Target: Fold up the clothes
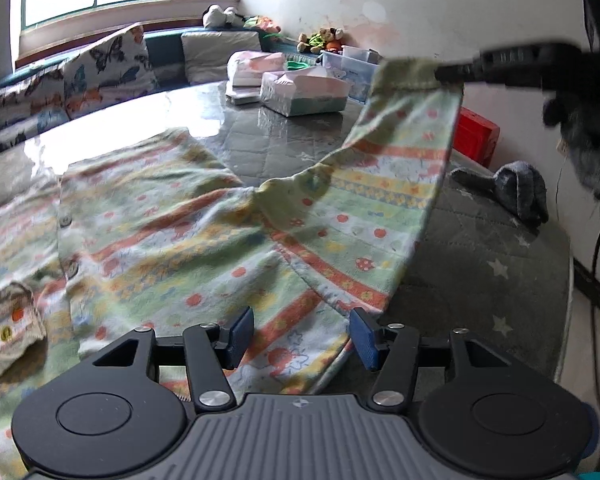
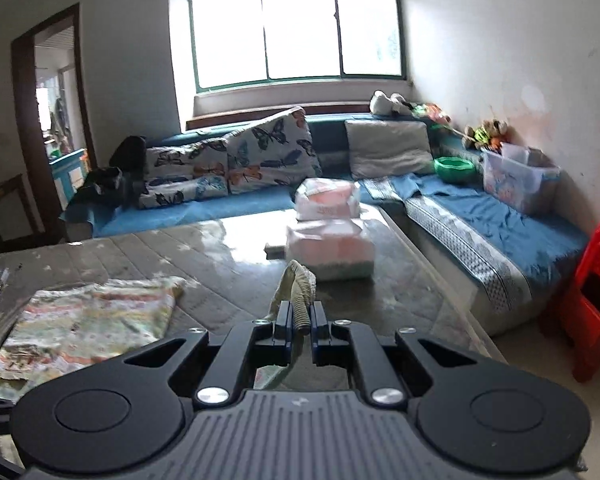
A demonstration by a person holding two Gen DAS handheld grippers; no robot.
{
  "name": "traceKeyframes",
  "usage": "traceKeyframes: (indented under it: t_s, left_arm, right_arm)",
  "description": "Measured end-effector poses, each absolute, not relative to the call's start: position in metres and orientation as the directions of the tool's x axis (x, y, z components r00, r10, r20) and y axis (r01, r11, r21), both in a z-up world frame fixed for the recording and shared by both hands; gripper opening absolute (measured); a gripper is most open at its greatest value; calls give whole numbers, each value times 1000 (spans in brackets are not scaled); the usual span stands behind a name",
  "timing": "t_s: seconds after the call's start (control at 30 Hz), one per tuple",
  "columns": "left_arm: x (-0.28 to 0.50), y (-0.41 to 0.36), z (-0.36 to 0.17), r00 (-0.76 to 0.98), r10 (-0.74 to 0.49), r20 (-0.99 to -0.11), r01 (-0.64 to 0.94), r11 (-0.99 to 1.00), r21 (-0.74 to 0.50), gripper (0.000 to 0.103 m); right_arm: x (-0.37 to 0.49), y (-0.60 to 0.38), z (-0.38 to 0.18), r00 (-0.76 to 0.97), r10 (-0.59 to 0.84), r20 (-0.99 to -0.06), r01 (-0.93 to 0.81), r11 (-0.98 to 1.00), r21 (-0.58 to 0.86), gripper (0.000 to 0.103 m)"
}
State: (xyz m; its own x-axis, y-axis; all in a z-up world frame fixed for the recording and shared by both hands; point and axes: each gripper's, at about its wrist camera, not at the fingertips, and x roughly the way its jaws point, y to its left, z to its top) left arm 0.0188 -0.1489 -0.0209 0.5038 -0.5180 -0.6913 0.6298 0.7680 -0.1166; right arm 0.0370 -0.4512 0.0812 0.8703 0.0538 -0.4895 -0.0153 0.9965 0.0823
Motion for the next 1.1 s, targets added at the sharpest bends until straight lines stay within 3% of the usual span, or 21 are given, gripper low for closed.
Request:
traceKeyframes:
  t_s: [0.23,0.5,0.9,0.97,1.03,1.1]
  left_arm:
    - [15,-132,-12,533,-525,-664,605,785,-135,60]
    - [2,-61,3,641,-454,-619,479,867,-139,67]
    - [-15,23,4,723,-328,-609,285,943,-170,69]
    - [-16,28,3,725,-317,-612,268,948,-174,69]
    - [-16,32,3,727,-310,-613,256,950,-177,69]
    - [-16,36,2,730,-303,-613,246,953,-178,69]
  right_arm:
    - [32,-408,122,884,179,-431,-166,984,68,7]
    - [41,-318,143,835,362,-413,-390,921,19,7]
    - [42,-194,112,666,538,-516,-626,780,6,8]
    - [41,-181,105,632,559,-537,-650,760,25,9]
    - [36,-177,100,615,570,-545,-662,749,35,18]
    - [33,-177,100,609,577,-544,-670,741,37,18]
